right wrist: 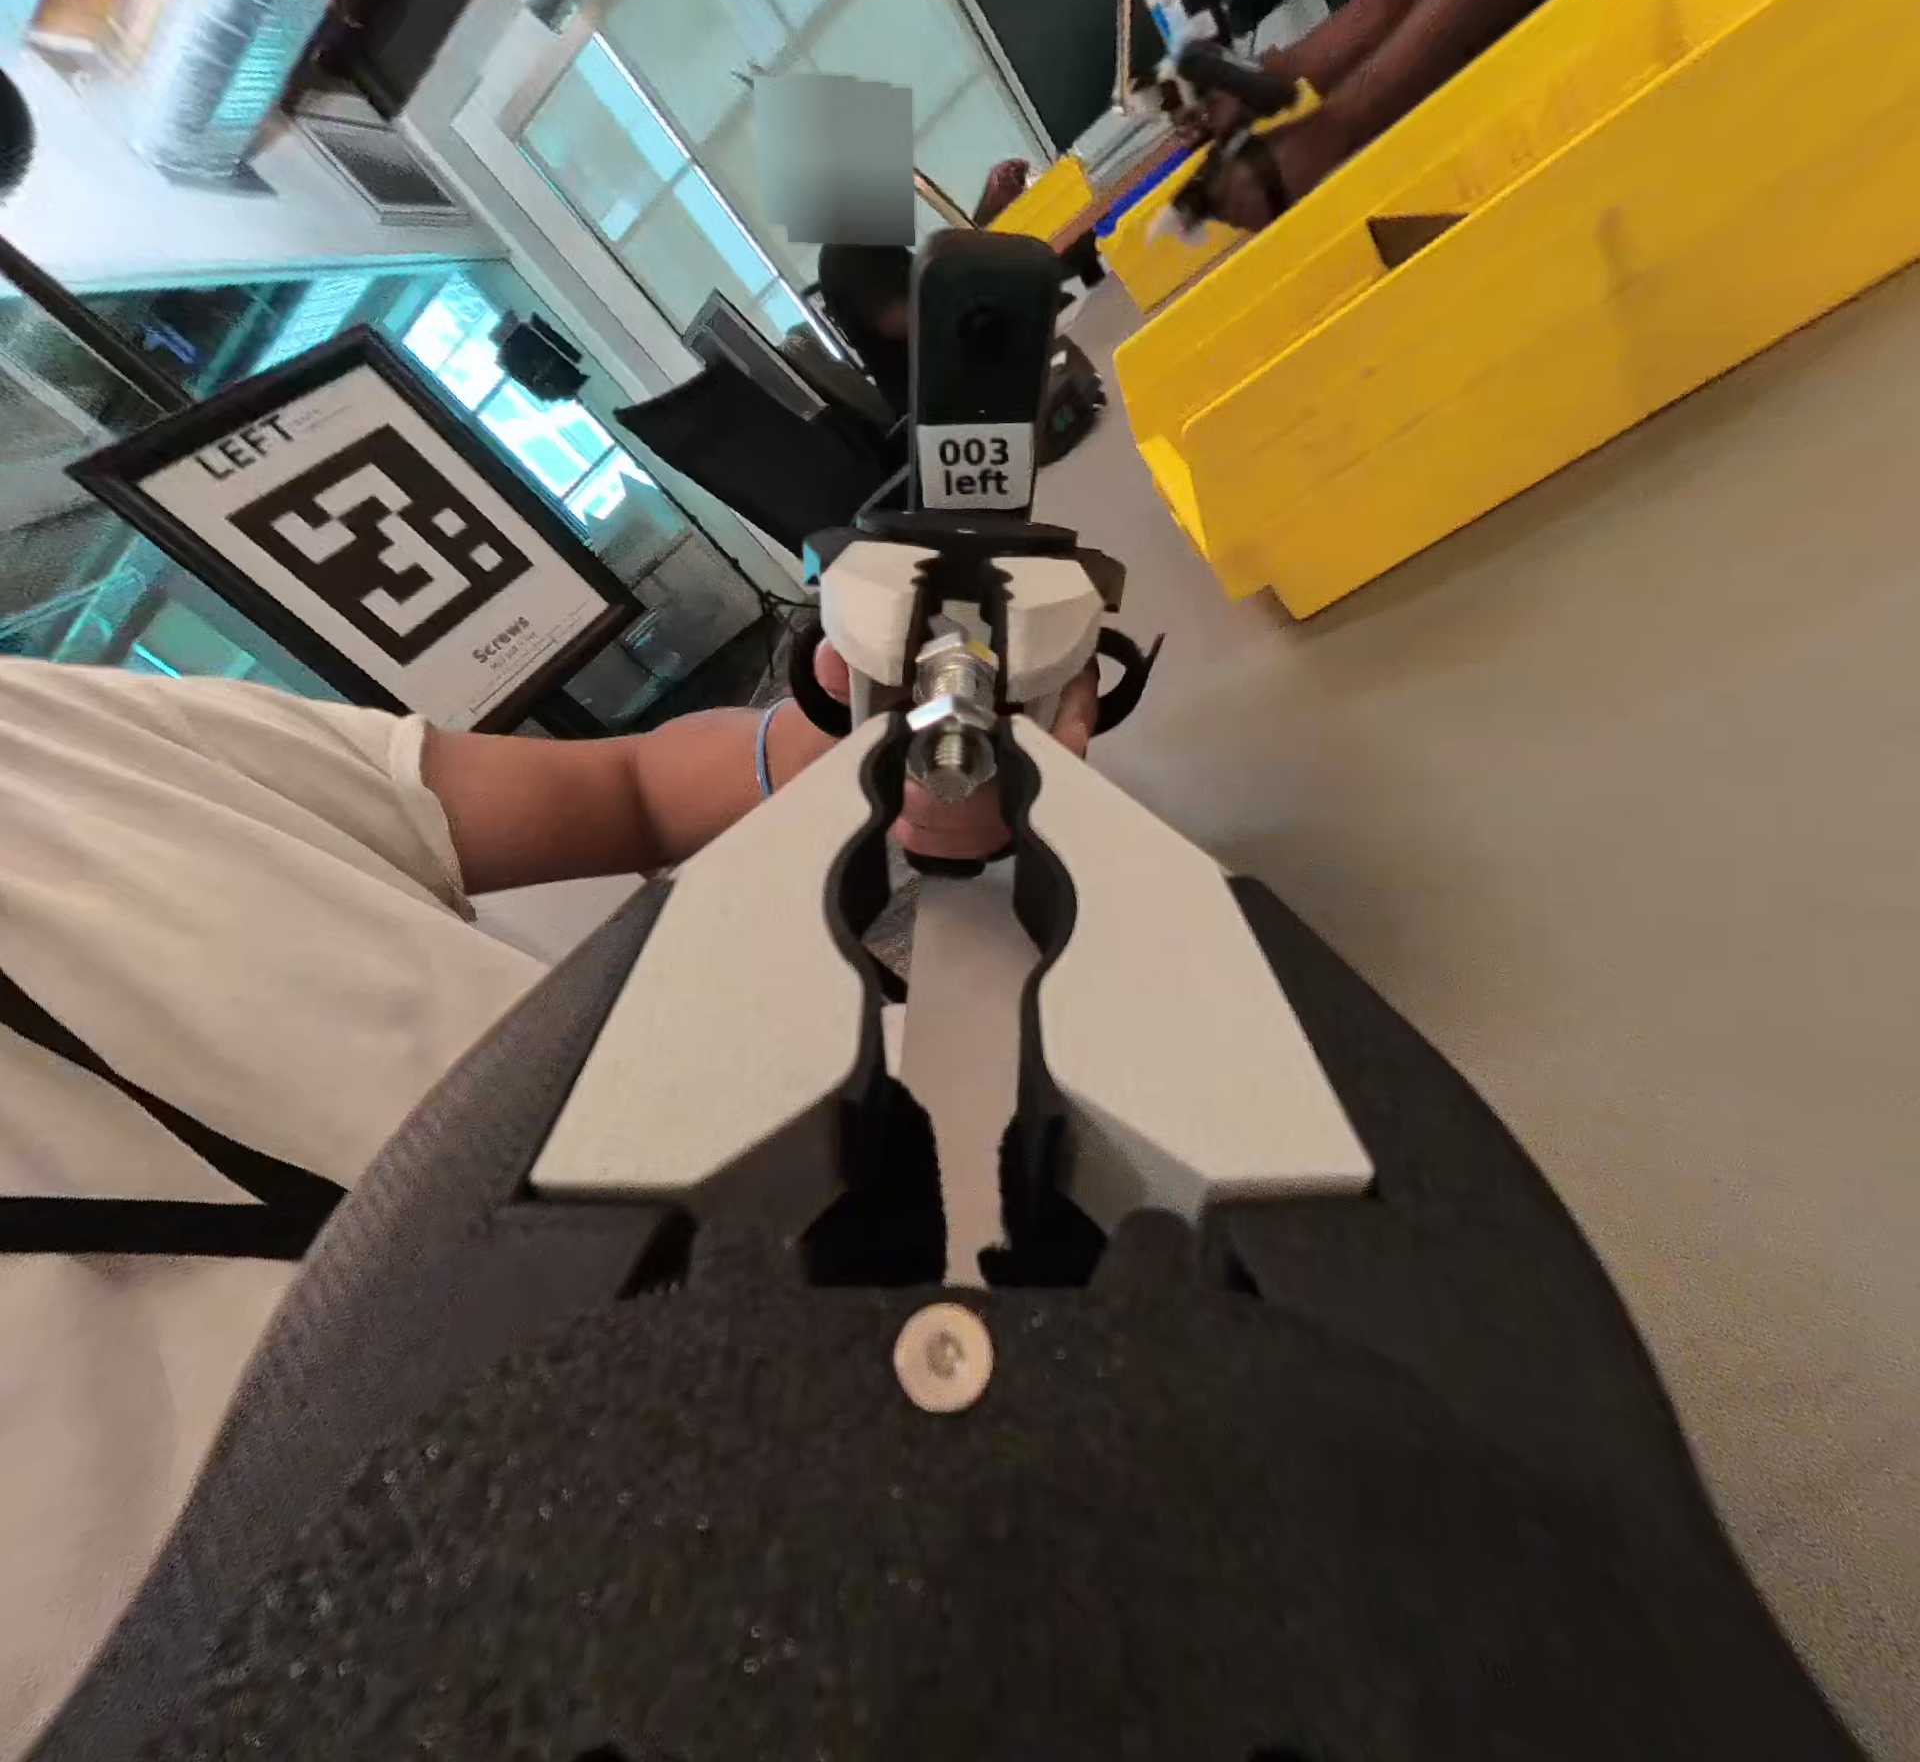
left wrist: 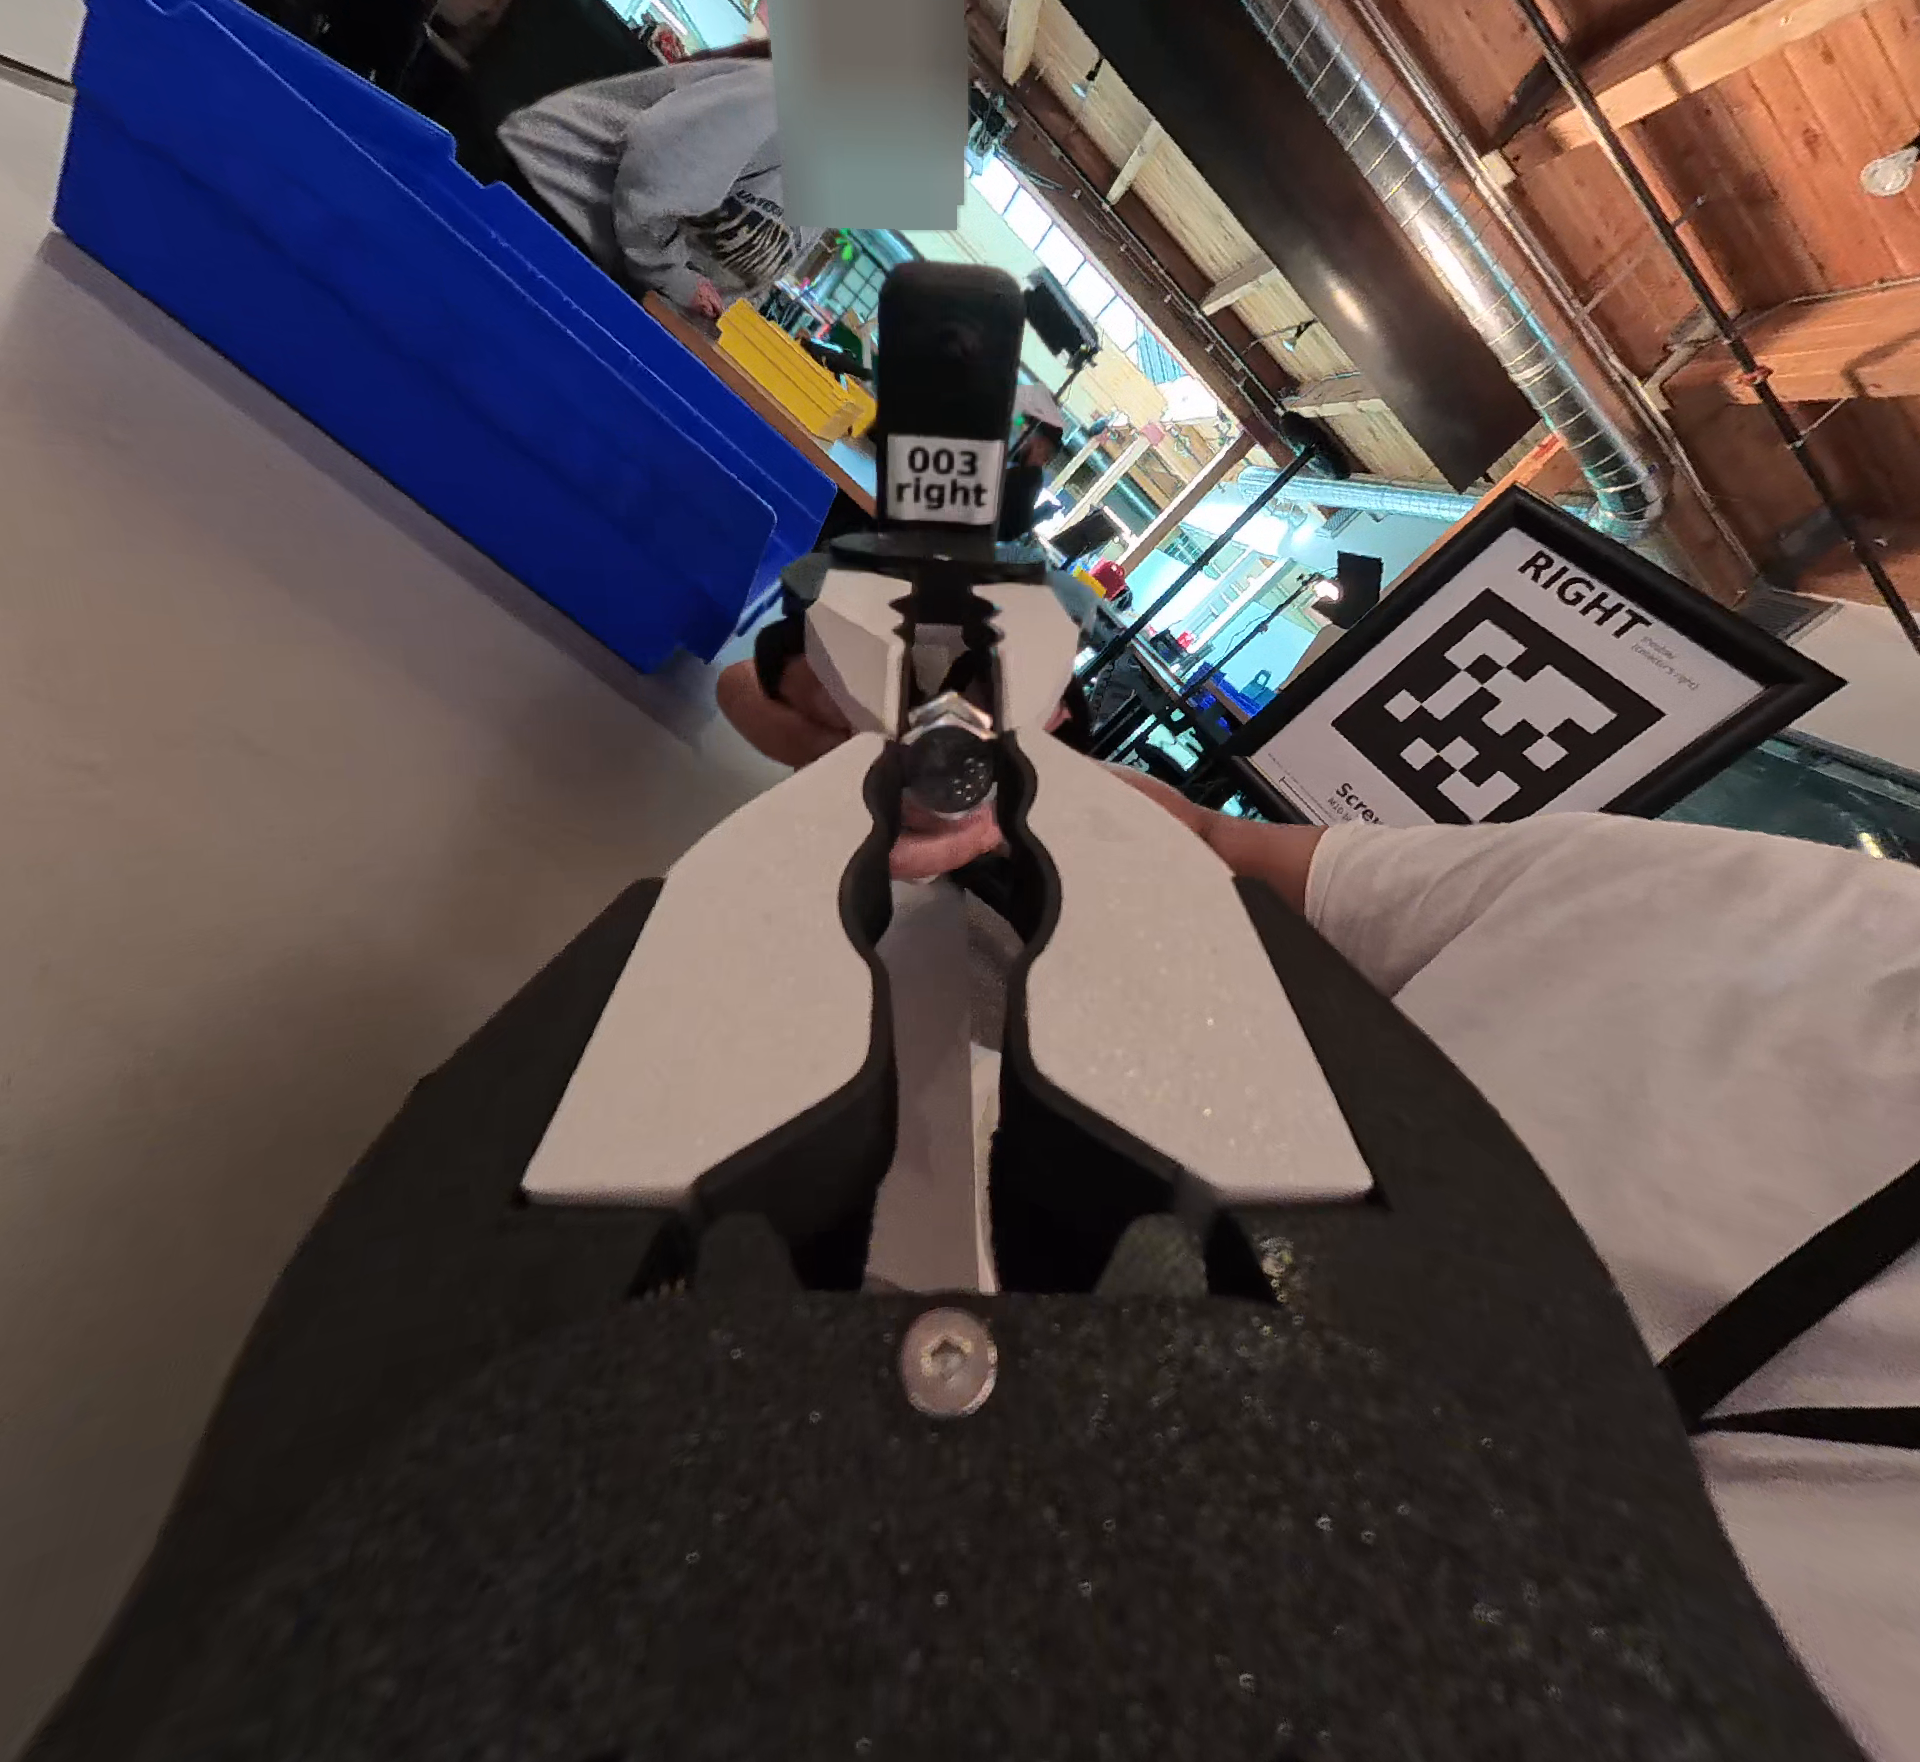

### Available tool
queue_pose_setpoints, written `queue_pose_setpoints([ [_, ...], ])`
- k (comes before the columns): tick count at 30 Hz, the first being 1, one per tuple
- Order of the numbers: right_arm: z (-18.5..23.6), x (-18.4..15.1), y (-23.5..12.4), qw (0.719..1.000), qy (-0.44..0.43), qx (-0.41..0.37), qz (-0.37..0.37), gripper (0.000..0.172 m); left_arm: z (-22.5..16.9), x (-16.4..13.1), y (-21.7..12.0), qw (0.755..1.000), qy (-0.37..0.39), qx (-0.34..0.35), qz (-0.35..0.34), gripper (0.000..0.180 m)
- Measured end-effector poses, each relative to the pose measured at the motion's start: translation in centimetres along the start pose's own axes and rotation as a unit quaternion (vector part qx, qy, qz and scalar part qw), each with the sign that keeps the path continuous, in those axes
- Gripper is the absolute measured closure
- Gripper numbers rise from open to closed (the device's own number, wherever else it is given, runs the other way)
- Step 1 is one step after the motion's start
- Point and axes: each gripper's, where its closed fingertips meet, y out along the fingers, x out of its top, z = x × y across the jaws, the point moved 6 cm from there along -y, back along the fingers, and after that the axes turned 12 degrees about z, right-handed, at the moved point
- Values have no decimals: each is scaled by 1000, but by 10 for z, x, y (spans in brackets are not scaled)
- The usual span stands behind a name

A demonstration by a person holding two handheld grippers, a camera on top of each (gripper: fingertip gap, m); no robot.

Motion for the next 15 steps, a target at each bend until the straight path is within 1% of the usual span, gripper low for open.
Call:
queue_pose_setpoints([
  [1,0,-1,1,1000,-21,-10,3,155,1,0,0,1000,-7,-3,-4,164],
  [2,1,-2,3,998,-49,-32,8,150,2,0,-1,1000,-17,-8,-9,164],
  [4,7,-2,5,986,-137,-88,23,128,4,0,-3,998,-42,-27,-26,164],
  [5,8,-3,5,971,-193,-137,39,121,5,1,-5,997,-53,-34,-35,164],
  [6,8,-4,5,947,-253,-189,56,118,6,2,-6,997,-59,-39,-41,164],
  [7,8,-7,4,913,-316,-245,74,118,6,2,-7,996,-63,-41,-41,164],
  [8,8,-9,3,872,-377,-300,87,118,8,2,-7,997,-64,-37,-38,164],
  [9,9,-11,3,823,-437,-349,98,119,9,1,-7,997,-67,-32,-34,164],
  [10,11,-15,3,769,-493,-391,111,120,10,0,-6,996,-72,-34,-32,164],
  [12,11,-22,4,651,-593,-453,142,119,12,-2,-4,995,-89,-41,-28,164],
  [14,13,-27,4,524,-675,-498,148,121,14,-5,-2,993,-104,-46,-19,164],
  [15,15,-28,5,475,-704,-507,147,123,15,-7,-1,993,-110,-43,-15,164],
])
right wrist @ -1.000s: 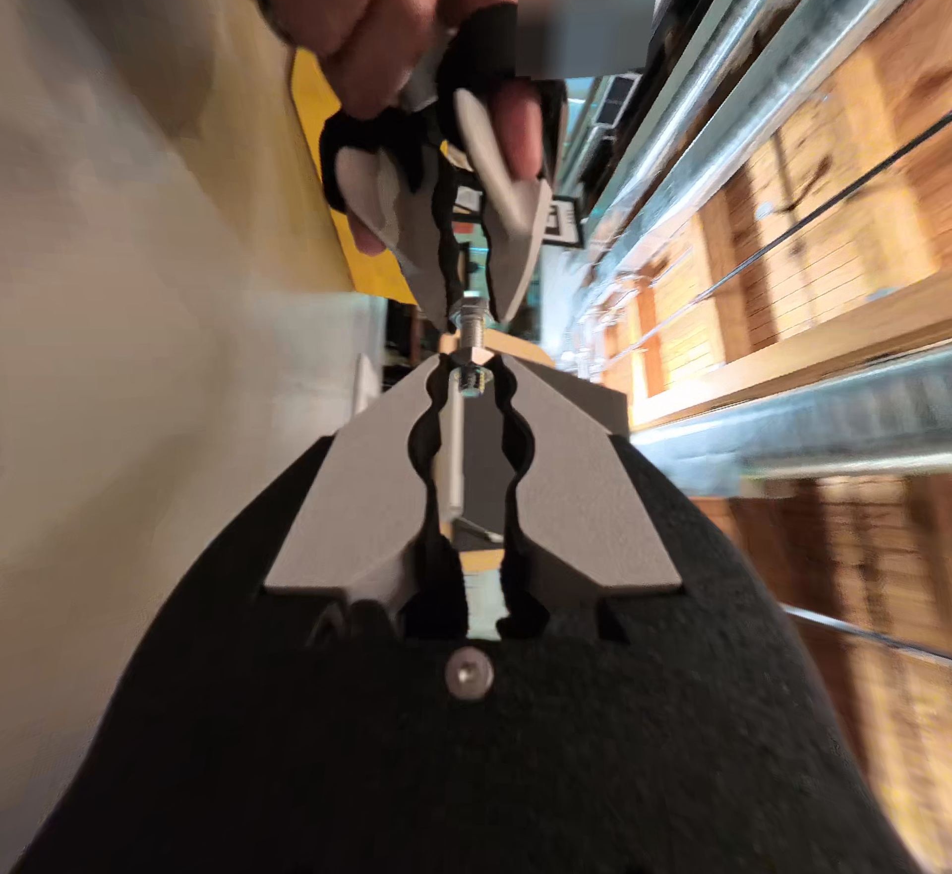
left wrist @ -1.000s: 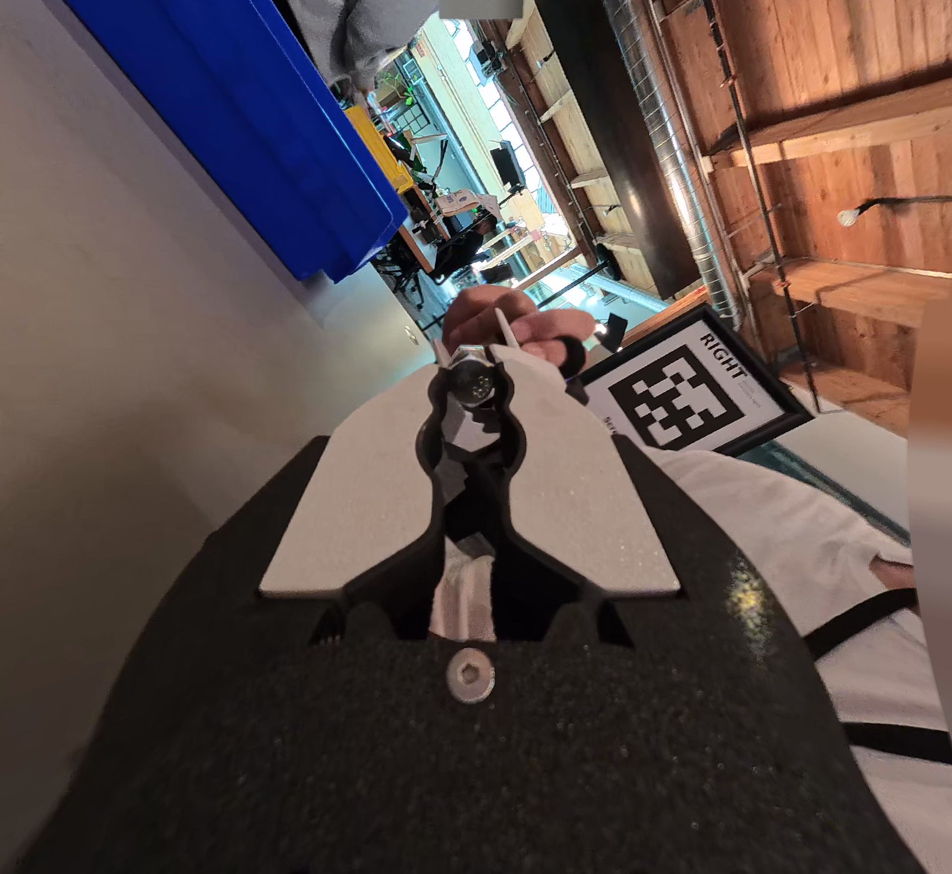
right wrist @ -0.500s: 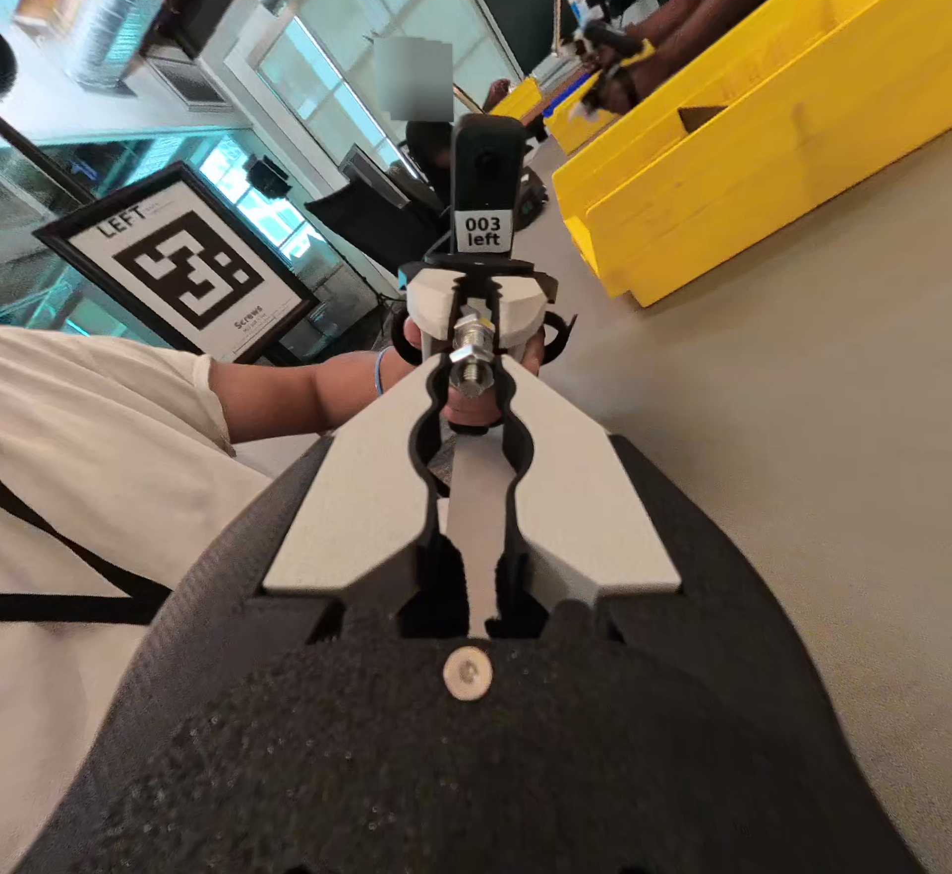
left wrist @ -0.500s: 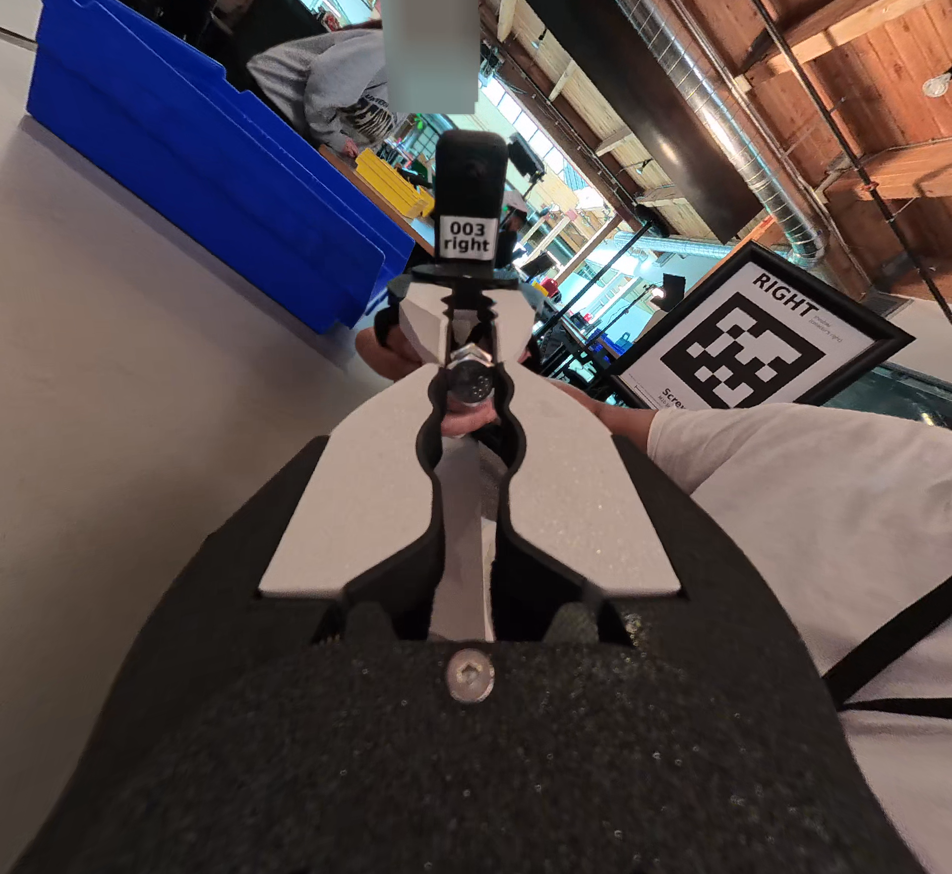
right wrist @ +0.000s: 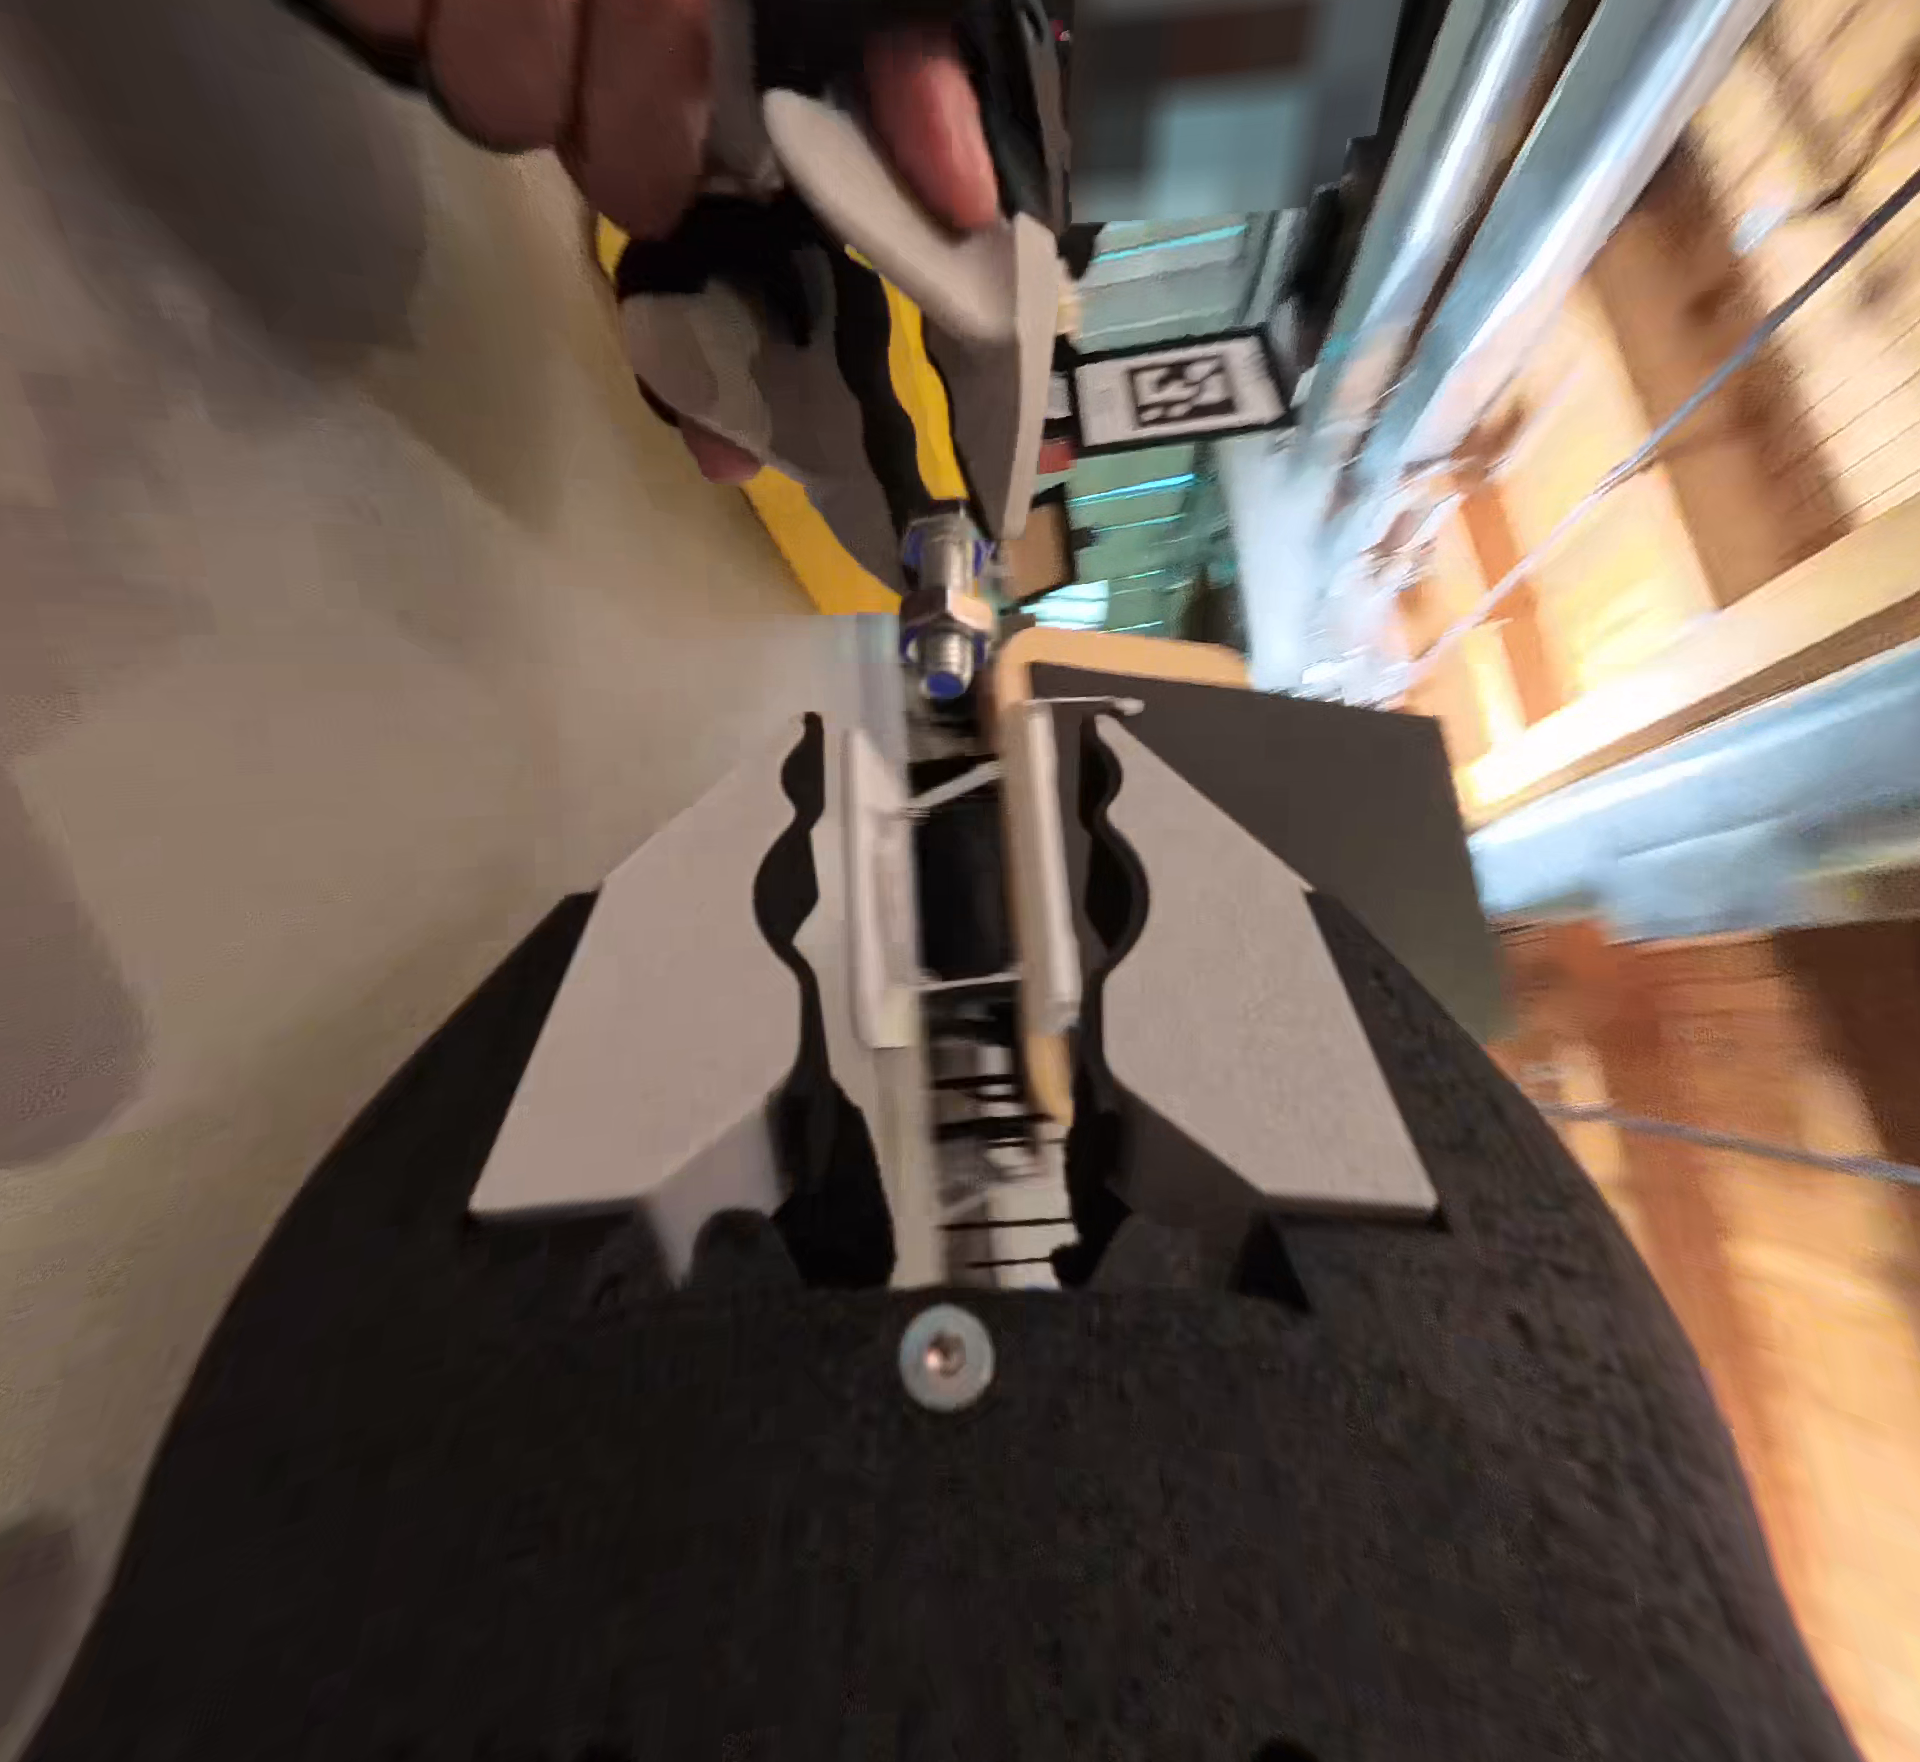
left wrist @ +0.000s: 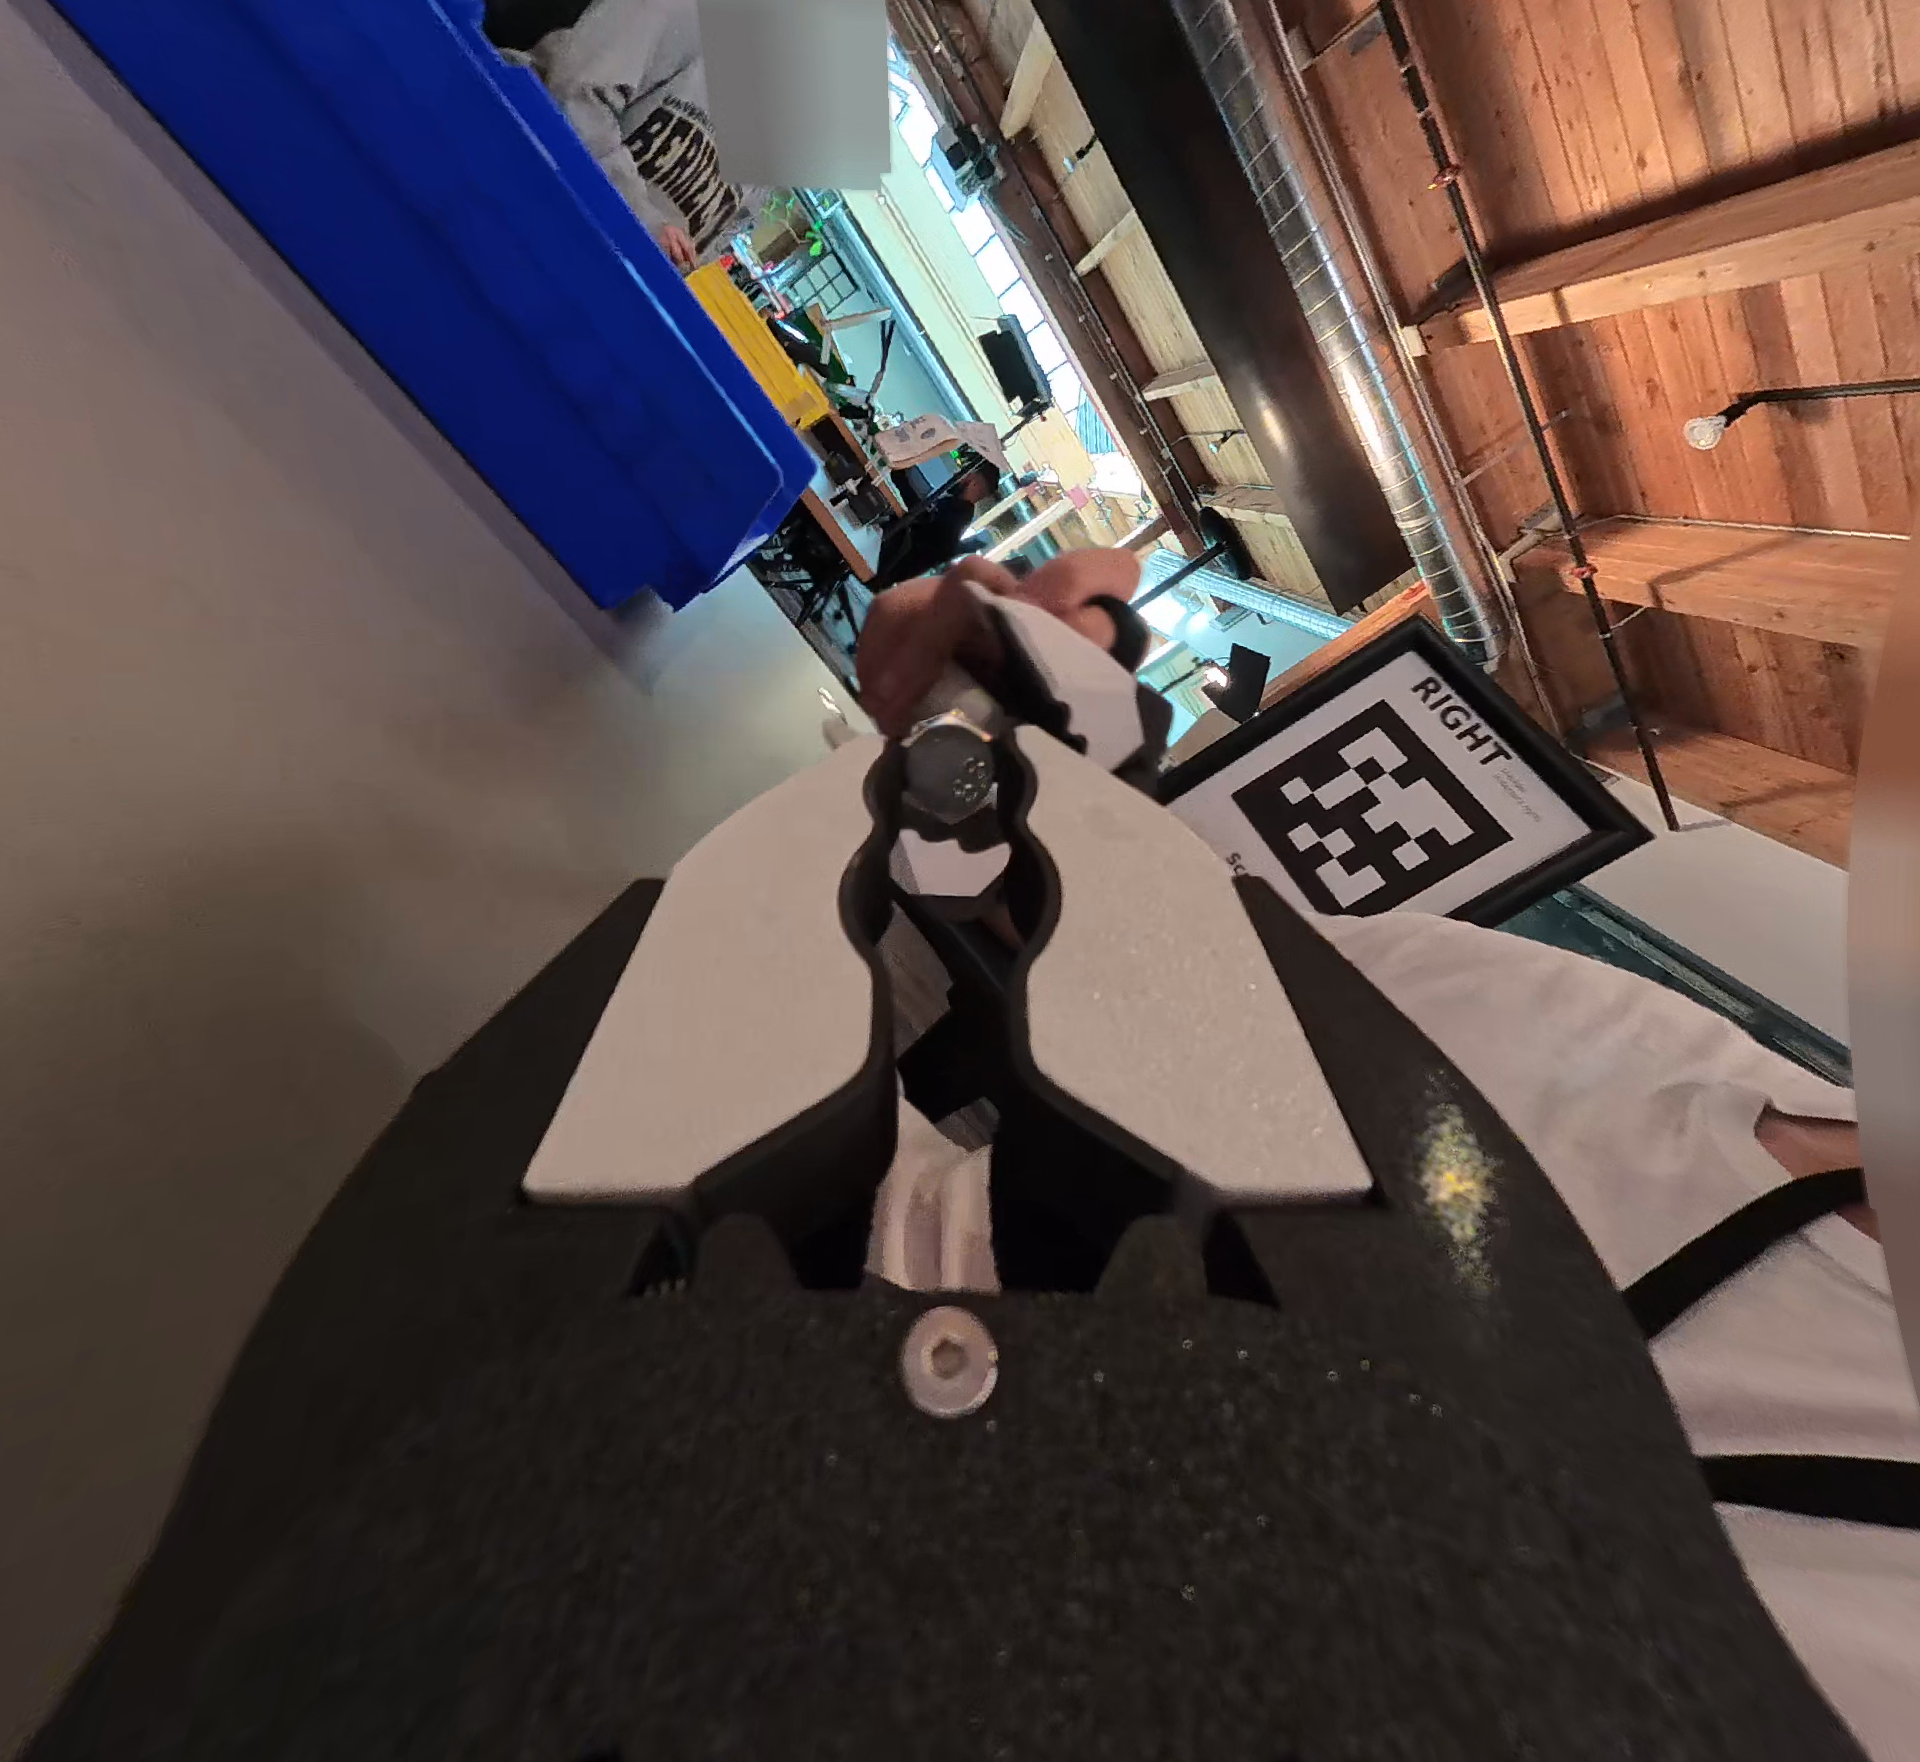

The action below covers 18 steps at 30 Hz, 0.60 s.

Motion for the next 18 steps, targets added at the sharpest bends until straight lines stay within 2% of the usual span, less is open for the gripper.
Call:
queue_pose_setpoints([
  [4,11,9,-3,993,-111,-46,-9,132,2,-2,2,1000,-13,-5,6,164],
  [11,10,16,-5,987,-137,-76,-25,153,1,-6,6,1000,-19,-12,20,164],
  [14,9,14,-3,997,-66,-24,-19,153,2,-6,6,1000,-11,0,26,164],
  [16,2,14,-3,999,27,36,-25,153,0,-5,5,1000,7,7,29,164],
  [18,-7,13,-2,981,151,112,-36,153,-4,-3,5,999,31,13,28,164],
])
